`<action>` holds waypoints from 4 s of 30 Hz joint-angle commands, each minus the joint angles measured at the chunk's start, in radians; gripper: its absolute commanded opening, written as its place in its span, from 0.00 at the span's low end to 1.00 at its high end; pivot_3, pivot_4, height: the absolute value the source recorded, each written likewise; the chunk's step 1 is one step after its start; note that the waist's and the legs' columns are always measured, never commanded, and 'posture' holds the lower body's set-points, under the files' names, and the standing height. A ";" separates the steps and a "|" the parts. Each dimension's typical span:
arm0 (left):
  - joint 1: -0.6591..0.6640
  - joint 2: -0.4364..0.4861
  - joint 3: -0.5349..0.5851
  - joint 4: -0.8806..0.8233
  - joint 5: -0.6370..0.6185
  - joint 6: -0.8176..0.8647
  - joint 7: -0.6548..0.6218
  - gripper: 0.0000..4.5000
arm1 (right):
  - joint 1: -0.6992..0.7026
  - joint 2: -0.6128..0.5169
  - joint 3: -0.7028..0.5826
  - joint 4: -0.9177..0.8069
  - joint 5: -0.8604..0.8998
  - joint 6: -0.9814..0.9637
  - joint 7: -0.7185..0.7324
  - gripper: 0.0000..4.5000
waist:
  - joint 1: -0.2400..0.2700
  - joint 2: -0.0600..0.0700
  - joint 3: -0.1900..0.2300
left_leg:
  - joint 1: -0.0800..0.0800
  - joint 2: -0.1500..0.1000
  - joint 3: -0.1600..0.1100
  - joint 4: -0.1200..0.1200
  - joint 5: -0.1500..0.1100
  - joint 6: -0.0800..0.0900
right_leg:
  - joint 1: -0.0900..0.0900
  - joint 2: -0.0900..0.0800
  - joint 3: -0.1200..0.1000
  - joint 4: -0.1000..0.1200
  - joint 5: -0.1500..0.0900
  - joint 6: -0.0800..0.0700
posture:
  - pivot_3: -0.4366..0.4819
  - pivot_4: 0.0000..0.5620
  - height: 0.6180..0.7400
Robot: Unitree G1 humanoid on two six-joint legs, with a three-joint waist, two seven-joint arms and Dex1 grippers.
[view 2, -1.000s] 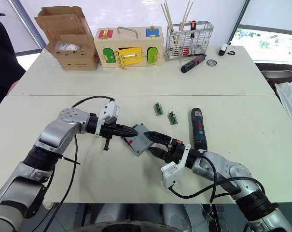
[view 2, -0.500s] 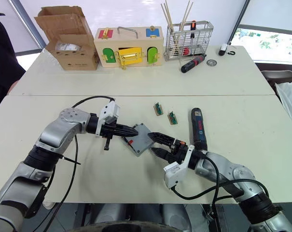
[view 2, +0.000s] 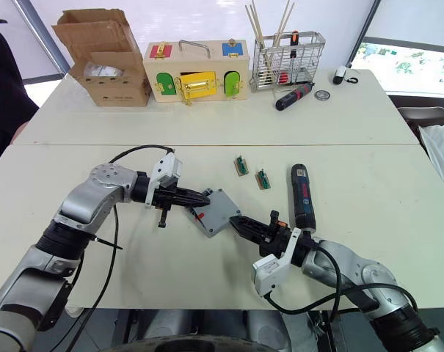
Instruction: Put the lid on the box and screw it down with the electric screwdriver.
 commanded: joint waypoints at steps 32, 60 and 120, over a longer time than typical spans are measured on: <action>-0.007 0.016 0.063 -0.025 -0.075 0.195 -0.006 0.01 | -0.110 0.035 0.062 0.120 -0.050 -0.040 -0.039 0.04 | -0.004 0.000 0.001 | -0.001 0.000 0.000 -0.003 0.000 0.000 | -0.002 0.000 0.000 -0.003 0.000 0.000 | 0.48 0.27 1.00; -0.053 0.022 0.123 -0.012 -0.127 0.262 0.022 0.01 | -0.182 0.018 0.125 0.220 -0.150 -0.063 -0.185 0.04 | -0.004 0.000 0.001 | -0.002 0.000 0.000 -0.004 0.000 -0.001 | -0.004 0.000 0.001 -0.004 0.000 0.000 | 0.48 0.27 1.00; 0.036 0.034 -0.044 0.037 0.051 0.020 -0.029 0.01 | 0.106 0.105 0.021 -0.039 0.548 0.236 0.053 0.14 | -0.003 0.000 0.000 | 0.000 0.001 0.000 -0.004 0.000 0.000 | 0.000 0.000 0.000 -0.004 0.000 0.000 | 0.48 0.27 1.00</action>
